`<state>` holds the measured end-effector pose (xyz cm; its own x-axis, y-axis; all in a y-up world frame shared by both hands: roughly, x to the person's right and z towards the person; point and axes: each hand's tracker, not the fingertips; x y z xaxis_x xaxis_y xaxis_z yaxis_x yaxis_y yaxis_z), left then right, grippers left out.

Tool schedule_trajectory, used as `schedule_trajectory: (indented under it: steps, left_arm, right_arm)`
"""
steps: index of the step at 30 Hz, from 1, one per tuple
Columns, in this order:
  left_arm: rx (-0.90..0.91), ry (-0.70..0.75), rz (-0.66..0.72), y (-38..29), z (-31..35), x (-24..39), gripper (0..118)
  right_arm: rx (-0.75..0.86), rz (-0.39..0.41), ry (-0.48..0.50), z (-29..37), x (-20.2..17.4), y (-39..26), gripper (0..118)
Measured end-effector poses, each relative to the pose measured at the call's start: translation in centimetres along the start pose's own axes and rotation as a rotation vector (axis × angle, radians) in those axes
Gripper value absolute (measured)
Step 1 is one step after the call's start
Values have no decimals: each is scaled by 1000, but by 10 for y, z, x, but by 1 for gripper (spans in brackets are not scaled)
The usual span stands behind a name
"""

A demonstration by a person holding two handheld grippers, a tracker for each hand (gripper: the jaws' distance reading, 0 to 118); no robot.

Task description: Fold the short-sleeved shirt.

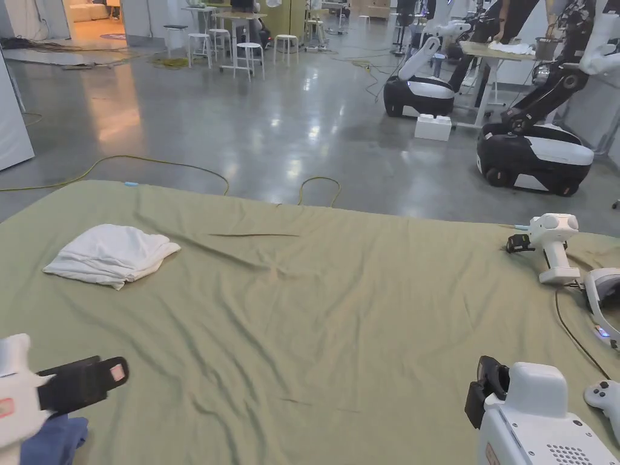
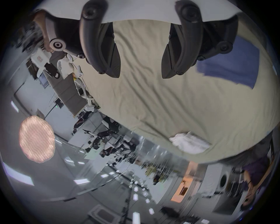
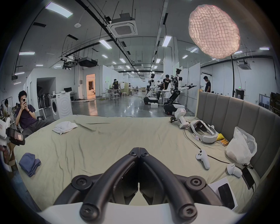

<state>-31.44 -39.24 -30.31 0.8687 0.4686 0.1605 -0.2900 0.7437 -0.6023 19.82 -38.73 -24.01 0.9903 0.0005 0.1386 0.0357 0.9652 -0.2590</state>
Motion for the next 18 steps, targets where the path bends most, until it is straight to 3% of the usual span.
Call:
schedule_trajectory:
  steps: [4,6,8,10,13,18]
  left_arm:
    - [99,39,-144,-6,-26,60,60]
    - [173,110,-283,-10,-34,95,49]
    - [237,190,-393,-17,-42,126,45]
    - [275,276,-473,-22,-50,149,29]
    - [293,257,-489,-30,-58,170,11]
    - [327,211,-486,-43,-65,182,3]
  right_arm:
    - [15,-15,-11,-1,1,5,0]
    - [25,-17,-12,0,-1,9,0]
    - [36,-17,-15,1,-2,11,0]
    - [45,-12,-18,1,-4,12,0]
    - [53,-15,-14,2,-5,13,0]
    - [62,-22,-15,1,-6,13,0]
